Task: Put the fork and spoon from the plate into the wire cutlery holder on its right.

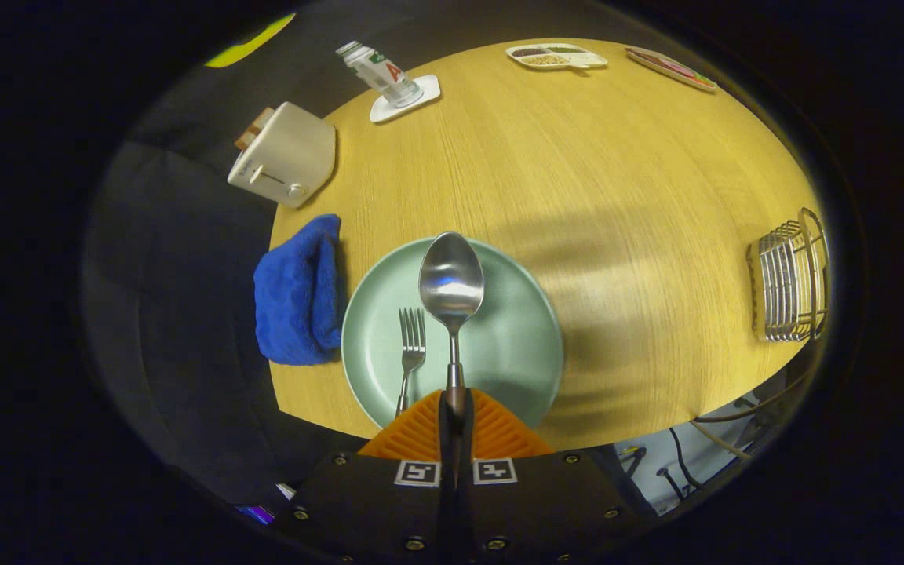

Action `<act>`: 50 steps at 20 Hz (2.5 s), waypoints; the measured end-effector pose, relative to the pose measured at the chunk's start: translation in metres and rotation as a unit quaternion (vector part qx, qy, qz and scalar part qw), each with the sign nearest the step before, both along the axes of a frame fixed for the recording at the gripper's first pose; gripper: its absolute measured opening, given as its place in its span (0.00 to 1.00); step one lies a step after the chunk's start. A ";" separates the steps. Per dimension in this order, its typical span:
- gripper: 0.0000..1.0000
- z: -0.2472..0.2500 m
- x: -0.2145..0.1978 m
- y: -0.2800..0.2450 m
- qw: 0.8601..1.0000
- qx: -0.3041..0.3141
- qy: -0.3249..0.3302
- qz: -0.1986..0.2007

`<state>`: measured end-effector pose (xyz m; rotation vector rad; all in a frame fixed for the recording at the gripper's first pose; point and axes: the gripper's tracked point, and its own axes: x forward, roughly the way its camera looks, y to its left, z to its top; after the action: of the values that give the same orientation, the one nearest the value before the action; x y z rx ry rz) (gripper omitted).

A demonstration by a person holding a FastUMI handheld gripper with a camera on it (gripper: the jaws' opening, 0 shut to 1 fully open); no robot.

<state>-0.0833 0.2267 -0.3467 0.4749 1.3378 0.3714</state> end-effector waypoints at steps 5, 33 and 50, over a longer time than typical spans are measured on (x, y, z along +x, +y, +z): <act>0.01 0.032 0.027 -0.063 0.997 -0.010 -0.048 -0.055; 0.01 -0.004 -0.032 -0.276 0.973 -0.186 0.123 0.056; 0.22 0.024 0.004 -0.301 0.975 -0.217 0.039 -0.001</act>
<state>-0.0796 -0.0747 -0.3224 0.1258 1.4458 0.0524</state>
